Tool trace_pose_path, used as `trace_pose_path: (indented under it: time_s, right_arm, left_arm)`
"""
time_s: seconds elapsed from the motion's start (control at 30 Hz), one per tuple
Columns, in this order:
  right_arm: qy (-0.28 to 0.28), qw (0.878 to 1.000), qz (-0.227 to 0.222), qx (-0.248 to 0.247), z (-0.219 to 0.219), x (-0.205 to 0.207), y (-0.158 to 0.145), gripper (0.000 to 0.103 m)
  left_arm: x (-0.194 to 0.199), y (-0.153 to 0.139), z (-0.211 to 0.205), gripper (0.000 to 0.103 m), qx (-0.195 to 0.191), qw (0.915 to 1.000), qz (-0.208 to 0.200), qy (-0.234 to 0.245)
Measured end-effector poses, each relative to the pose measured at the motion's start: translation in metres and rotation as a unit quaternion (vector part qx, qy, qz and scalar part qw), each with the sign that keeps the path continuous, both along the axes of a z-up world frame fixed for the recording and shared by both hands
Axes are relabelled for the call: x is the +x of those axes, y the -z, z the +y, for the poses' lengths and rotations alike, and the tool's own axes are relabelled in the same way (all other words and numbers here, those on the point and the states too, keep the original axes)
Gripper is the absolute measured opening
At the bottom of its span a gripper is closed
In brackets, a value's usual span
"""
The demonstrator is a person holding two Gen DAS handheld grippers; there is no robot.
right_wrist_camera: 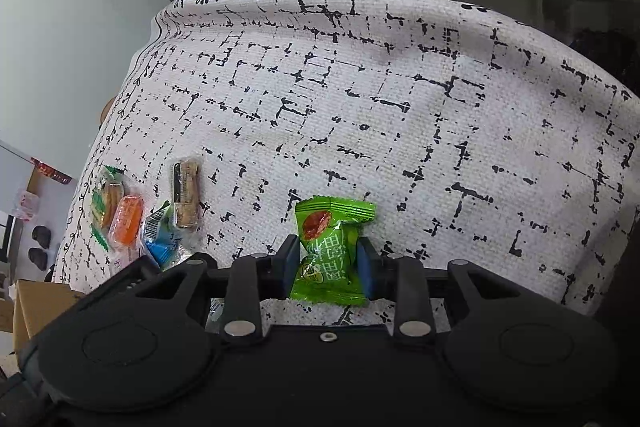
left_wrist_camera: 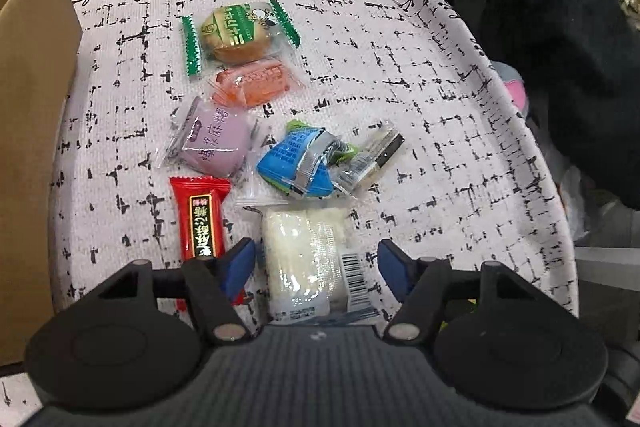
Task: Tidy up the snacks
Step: 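Grasp the green candy packet with the right tool while the left tool grasps the white bread packet, then carry the green candy packet and white bread packet into the box and release both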
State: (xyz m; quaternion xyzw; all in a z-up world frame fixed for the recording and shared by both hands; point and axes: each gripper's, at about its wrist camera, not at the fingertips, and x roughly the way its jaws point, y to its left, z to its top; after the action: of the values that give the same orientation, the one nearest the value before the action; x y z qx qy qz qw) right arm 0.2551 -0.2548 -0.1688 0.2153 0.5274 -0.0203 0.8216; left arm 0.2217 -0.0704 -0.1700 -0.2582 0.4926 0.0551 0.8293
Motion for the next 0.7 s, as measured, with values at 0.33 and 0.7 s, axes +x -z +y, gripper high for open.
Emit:
trace_pose_path:
  time_s: [0.33, 0.7]
  right_arm:
    - [-0.014, 1.000, -0.010, 0.010, 0.000, -0.002, -0.003, 0.027]
    - [-0.038, 0.998, -0.051, 0.025, 0.003, -0.005, -0.016, 0.026]
  left_arm:
    - [0.005, -0.002, -0.011, 0.047, 0.048, 0.9986, 0.020, 0.013]
    - [-0.023, -0.023, -0.005, 0.045, 0.041, 0.9990, -0.006, -0.012]
